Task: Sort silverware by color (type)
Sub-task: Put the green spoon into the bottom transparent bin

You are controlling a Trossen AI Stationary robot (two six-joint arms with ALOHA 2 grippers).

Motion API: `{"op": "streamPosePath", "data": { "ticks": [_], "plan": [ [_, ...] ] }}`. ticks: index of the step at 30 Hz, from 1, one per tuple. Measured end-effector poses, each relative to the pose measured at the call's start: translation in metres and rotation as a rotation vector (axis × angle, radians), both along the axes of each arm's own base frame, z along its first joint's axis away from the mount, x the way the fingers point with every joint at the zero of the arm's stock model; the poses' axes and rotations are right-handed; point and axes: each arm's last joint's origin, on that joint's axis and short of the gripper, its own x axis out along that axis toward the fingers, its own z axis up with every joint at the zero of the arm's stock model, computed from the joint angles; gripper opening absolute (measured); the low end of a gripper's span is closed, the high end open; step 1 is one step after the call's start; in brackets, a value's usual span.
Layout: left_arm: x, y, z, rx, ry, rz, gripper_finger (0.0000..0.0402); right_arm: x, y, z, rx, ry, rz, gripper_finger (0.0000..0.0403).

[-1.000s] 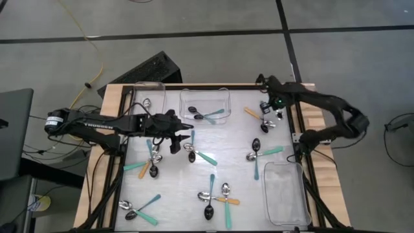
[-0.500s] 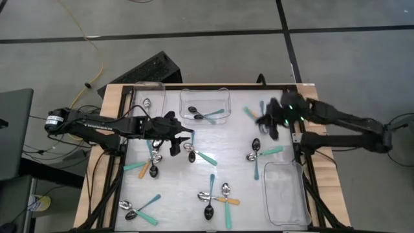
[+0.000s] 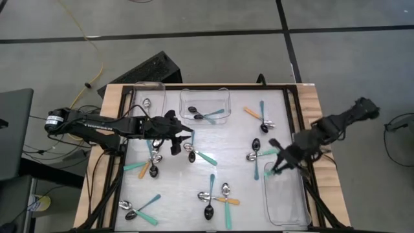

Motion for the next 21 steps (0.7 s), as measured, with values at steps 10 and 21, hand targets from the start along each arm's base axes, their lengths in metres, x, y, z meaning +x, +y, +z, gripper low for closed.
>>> {"op": "streamPosePath", "data": {
  "ticks": [10,21],
  "plan": [
    [0.004,0.007,0.009,0.030,-0.109,0.106,0.0162,0.002,0.039,-0.025,-0.187,0.104,0.249,0.0048],
    [0.003,0.007,0.008,-0.107,-0.151,0.189,0.0162,0.005,0.065,-0.065,-0.432,0.278,0.492,0.0063]
  ]
}}
